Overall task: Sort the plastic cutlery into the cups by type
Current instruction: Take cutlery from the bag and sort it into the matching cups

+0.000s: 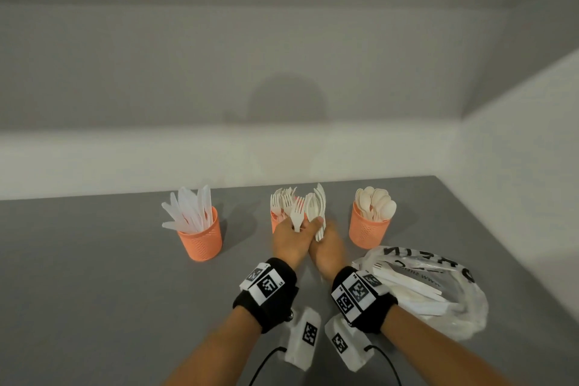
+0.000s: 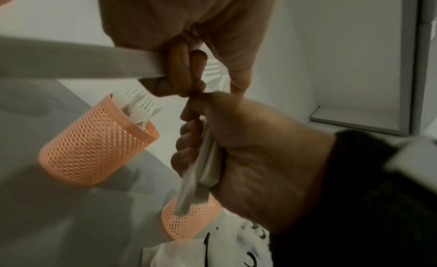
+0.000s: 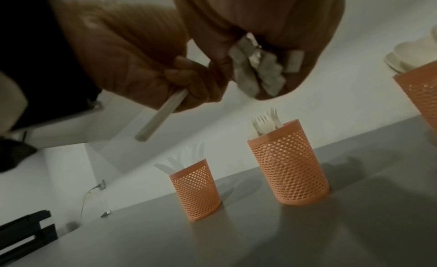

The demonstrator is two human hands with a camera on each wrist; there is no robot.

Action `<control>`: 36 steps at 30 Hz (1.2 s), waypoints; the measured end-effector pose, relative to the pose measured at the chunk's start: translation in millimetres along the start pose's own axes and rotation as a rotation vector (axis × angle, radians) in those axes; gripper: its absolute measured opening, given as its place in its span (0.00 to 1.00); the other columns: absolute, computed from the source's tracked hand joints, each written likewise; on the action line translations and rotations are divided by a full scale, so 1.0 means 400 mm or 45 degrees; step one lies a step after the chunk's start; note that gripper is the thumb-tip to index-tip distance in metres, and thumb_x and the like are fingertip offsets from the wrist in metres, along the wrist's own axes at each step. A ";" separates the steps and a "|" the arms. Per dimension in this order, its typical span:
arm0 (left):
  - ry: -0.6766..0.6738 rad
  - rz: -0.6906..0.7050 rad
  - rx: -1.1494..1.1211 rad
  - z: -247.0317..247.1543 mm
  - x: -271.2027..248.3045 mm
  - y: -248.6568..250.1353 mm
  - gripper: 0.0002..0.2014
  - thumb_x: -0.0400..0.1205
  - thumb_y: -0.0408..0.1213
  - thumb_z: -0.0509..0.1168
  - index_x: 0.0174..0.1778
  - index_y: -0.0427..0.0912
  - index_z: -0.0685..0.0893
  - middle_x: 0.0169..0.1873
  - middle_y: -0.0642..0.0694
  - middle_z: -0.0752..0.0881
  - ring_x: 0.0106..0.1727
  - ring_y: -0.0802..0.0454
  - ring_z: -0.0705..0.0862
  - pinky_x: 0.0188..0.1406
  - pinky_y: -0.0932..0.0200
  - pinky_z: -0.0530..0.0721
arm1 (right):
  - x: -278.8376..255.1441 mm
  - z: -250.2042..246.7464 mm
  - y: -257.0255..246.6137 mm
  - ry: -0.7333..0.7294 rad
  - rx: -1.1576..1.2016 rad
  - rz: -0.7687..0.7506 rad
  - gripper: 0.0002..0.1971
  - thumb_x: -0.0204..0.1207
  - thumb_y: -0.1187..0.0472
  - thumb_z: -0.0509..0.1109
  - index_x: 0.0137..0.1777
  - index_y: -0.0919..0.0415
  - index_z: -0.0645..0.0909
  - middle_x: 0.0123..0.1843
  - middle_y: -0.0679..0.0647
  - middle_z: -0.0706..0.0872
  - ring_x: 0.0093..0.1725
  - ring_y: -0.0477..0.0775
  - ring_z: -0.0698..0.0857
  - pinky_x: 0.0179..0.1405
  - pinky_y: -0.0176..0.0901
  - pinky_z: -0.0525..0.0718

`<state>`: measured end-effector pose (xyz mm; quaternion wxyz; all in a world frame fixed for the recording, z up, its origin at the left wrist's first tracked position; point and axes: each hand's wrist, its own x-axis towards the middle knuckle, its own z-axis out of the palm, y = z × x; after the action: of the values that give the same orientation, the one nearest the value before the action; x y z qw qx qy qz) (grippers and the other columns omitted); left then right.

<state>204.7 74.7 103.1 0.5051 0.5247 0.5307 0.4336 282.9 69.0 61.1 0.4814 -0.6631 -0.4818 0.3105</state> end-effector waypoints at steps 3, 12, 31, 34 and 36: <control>0.022 -0.032 0.050 0.004 0.011 -0.006 0.02 0.80 0.36 0.64 0.46 0.44 0.82 0.38 0.46 0.85 0.42 0.48 0.82 0.43 0.56 0.79 | 0.000 -0.009 0.002 -0.110 0.059 -0.071 0.16 0.78 0.59 0.66 0.65 0.59 0.74 0.50 0.46 0.85 0.48 0.42 0.85 0.43 0.27 0.81; 0.110 0.027 0.074 -0.005 0.044 0.013 0.11 0.85 0.36 0.50 0.49 0.38 0.78 0.44 0.37 0.84 0.47 0.42 0.83 0.53 0.49 0.81 | -0.024 -0.052 -0.037 -0.407 0.227 -0.063 0.07 0.78 0.60 0.68 0.50 0.49 0.73 0.32 0.41 0.79 0.19 0.33 0.78 0.14 0.34 0.71; 0.059 0.003 -0.097 0.008 -0.008 0.016 0.05 0.74 0.36 0.73 0.39 0.41 0.84 0.32 0.46 0.87 0.35 0.49 0.85 0.39 0.53 0.86 | -0.026 -0.045 -0.037 0.017 -0.437 -0.081 0.13 0.81 0.58 0.59 0.63 0.61 0.69 0.46 0.58 0.85 0.46 0.60 0.85 0.37 0.42 0.73; 0.124 -0.014 -0.119 0.014 0.002 0.018 0.06 0.75 0.34 0.71 0.33 0.43 0.82 0.32 0.45 0.87 0.39 0.45 0.86 0.51 0.44 0.86 | -0.029 -0.045 -0.045 0.023 -0.416 -0.107 0.17 0.81 0.56 0.60 0.66 0.63 0.68 0.49 0.58 0.86 0.49 0.60 0.86 0.41 0.44 0.78; 0.116 -0.011 -0.086 0.013 0.009 0.016 0.09 0.77 0.33 0.69 0.31 0.46 0.82 0.33 0.44 0.87 0.41 0.43 0.86 0.53 0.42 0.86 | -0.027 -0.049 -0.043 -0.002 -0.329 -0.108 0.19 0.80 0.55 0.63 0.67 0.62 0.69 0.52 0.57 0.86 0.52 0.59 0.86 0.44 0.42 0.78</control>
<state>210.7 78.2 108.4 0.4997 0.4847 0.5405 0.4724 290.3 53.6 83.5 0.4044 -0.6984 -0.5457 0.2256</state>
